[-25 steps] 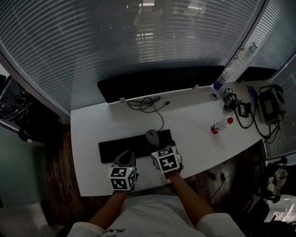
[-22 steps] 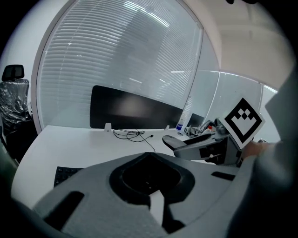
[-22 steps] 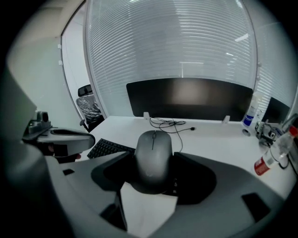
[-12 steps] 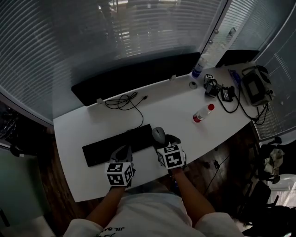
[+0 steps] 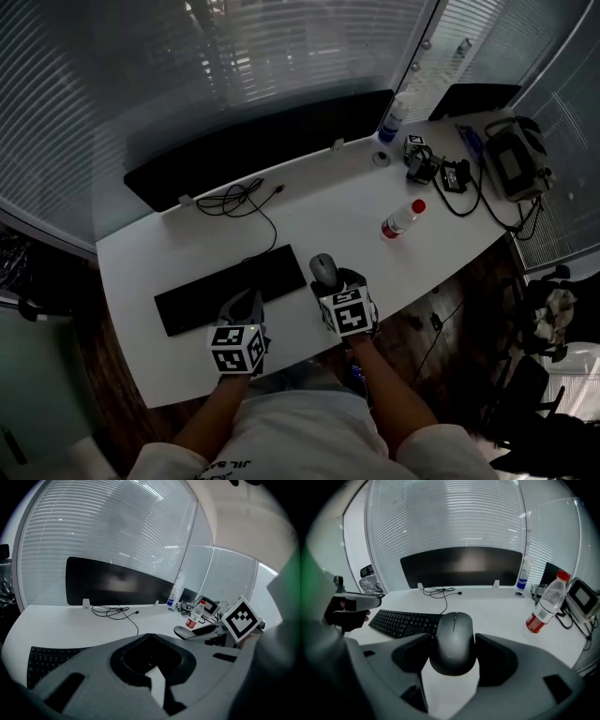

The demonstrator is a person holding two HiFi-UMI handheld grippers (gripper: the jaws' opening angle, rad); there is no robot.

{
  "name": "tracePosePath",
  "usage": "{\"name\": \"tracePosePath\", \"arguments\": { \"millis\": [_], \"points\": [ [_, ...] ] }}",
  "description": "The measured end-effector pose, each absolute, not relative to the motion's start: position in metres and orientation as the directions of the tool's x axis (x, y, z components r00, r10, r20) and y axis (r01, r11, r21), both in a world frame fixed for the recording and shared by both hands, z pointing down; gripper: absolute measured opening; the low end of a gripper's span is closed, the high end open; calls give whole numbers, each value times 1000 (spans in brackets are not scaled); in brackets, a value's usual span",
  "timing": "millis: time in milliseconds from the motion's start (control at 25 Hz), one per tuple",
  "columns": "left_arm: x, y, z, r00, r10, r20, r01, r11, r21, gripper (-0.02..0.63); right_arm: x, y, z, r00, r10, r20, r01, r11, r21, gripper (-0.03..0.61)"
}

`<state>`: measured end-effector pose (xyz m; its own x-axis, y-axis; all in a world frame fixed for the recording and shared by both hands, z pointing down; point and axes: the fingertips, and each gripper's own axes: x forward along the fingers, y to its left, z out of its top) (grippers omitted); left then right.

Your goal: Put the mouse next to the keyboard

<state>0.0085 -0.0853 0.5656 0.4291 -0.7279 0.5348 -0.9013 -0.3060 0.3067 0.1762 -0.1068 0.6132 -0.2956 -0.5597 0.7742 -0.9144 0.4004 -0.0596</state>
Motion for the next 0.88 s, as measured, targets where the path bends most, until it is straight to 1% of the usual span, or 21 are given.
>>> {"name": "tracePosePath", "arguments": {
  "millis": [640,880],
  "points": [
    [0,-90,595,388,-712,585,-919,-254,301,2,176,-122,682,-296,-488,821,-915,390,-98,295],
    [-1,-89,603,383,-706,596,-922,-249,298,2,189,-123,706,-283,-474,834,-919,384,-93,295]
  ]
}}
